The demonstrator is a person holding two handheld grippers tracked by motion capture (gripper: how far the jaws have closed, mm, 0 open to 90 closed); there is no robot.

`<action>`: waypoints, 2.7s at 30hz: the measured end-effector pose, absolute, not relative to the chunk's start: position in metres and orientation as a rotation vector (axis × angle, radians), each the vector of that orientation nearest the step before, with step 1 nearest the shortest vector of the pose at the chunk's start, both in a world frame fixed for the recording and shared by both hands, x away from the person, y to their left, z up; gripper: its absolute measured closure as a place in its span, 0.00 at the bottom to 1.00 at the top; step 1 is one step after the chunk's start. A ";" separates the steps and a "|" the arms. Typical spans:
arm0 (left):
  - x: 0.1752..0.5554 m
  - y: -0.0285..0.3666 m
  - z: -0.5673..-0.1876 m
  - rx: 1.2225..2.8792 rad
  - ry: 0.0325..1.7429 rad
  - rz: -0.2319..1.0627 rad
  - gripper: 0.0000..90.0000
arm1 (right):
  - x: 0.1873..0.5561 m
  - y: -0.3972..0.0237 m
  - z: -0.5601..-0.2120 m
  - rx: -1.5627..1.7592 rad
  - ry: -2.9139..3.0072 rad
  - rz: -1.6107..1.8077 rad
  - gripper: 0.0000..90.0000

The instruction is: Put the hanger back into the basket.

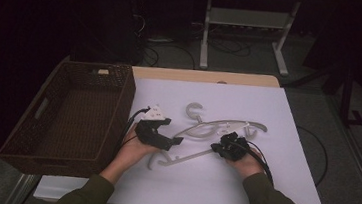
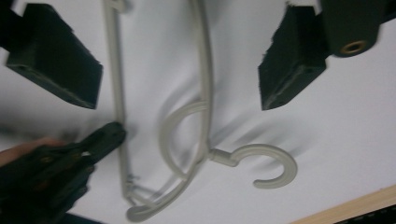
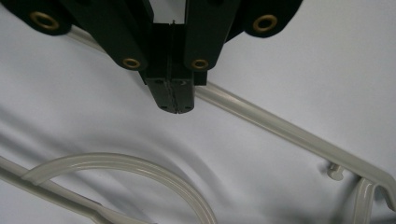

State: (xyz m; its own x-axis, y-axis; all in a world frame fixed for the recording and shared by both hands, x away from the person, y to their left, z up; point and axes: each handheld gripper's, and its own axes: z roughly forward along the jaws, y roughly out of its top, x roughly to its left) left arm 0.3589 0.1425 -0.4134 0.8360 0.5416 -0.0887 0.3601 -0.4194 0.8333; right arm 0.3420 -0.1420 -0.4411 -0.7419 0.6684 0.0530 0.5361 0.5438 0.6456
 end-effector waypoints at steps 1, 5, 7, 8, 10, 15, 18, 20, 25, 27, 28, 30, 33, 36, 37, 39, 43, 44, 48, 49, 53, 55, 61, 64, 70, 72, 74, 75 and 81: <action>0.363 0.141 -0.415 2.074 0.658 0.246 0.18 | 0.342 -0.142 -0.441 1.016 2.580 0.974 0.99; 0.375 0.133 -0.421 2.109 0.650 0.248 0.25 | 0.342 -0.142 -0.441 1.015 2.580 0.969 0.99; 0.379 0.131 -0.424 2.133 0.644 0.247 0.29 | 0.342 -0.142 -0.441 1.011 2.579 0.967 0.99; 0.383 0.127 -0.427 2.149 0.646 0.236 0.31 | 0.342 -0.142 -0.441 1.012 2.579 0.970 0.99; 0.385 0.124 -0.429 2.160 0.648 0.234 0.33 | 0.342 -0.142 -0.441 1.012 2.579 0.970 0.99; 0.389 0.116 -0.439 2.243 0.631 0.236 0.44 | 0.342 -0.142 -0.441 1.016 2.578 0.969 0.99; 0.393 0.115 -0.441 2.257 0.634 0.235 0.50 | 0.342 -0.142 -0.441 1.018 2.578 0.967 0.99; 0.394 0.114 -0.441 2.269 0.630 0.234 0.55 | 0.342 -0.142 -0.441 1.017 2.578 0.966 0.99; 0.396 0.113 -0.443 2.284 0.623 0.231 0.63 | 0.342 -0.142 -0.441 1.014 2.577 0.964 0.99; 0.397 0.112 -0.443 2.291 0.614 0.228 0.67 | 0.342 -0.142 -0.441 1.015 2.577 0.964 0.99; 0.397 0.112 -0.444 2.297 0.615 0.227 0.69 | 0.342 -0.142 -0.441 1.015 2.576 0.964 0.99; 0.397 0.111 -0.444 2.303 0.610 0.233 0.71 | 0.341 -0.142 -0.441 1.016 2.576 0.964 0.99; 0.398 0.110 -0.445 2.307 0.612 0.227 0.77 | 0.341 -0.142 -0.441 1.015 2.576 0.964 0.99; 0.398 0.109 -0.445 2.311 0.605 0.219 0.82 | 0.341 -0.142 -0.441 1.020 2.576 0.966 0.99; 0.397 0.109 -0.445 2.314 0.601 0.221 0.83 | 0.341 -0.142 -0.440 1.015 2.575 0.962 0.99; 0.396 0.107 -0.445 2.321 0.592 0.226 0.87 | 0.341 -0.141 -0.440 1.015 2.573 0.958 0.99; 0.395 0.106 -0.444 2.320 0.615 0.226 0.88 | 0.341 -0.141 -0.440 1.016 2.573 0.954 0.99; 0.394 0.106 -0.443 2.317 0.624 0.241 0.89 | 0.341 -0.141 -0.440 1.017 2.572 0.954 0.99; 0.394 0.107 -0.439 2.291 0.672 0.269 0.91 | 0.340 -0.141 -0.439 1.004 2.576 0.950 0.99; 0.394 0.107 -0.439 2.297 0.666 0.266 0.91 | 0.338 -0.140 -0.437 0.985 2.577 0.953 0.99; 0.394 0.107 -0.438 2.294 0.677 0.271 0.91 | 0.335 -0.141 -0.430 0.985 2.562 0.993 0.97; 0.393 0.108 -0.437 2.286 0.684 0.264 0.91 | 0.333 -0.143 -0.426 0.995 2.549 1.039 0.91; 0.393 0.110 -0.431 2.269 0.695 0.247 0.91 | 0.324 -0.157 -0.408 1.024 2.480 1.186 0.56; 0.391 0.114 -0.424 2.256 0.720 0.236 0.91 | 0.322 -0.163 -0.405 1.048 2.461 1.224 0.45; 0.389 0.123 -0.410 2.232 0.786 0.254 0.91 | 0.307 -0.182 -0.396 1.021 2.410 1.325 0.31; 0.388 0.125 -0.406 2.218 0.814 0.251 0.91 | 0.305 -0.184 -0.395 1.006 2.406 1.338 0.31; 0.388 0.129 -0.400 2.204 0.832 0.251 0.91 | 0.300 -0.188 -0.393 0.995 2.398 1.356 0.31; 0.388 0.129 -0.398 2.202 0.835 0.256 0.91 | 0.297 -0.191 -0.392 0.985 2.391 1.364 0.31; 0.386 0.134 -0.375 2.197 0.842 0.295 0.91 | 0.291 -0.200 -0.392 0.984 2.381 1.354 0.31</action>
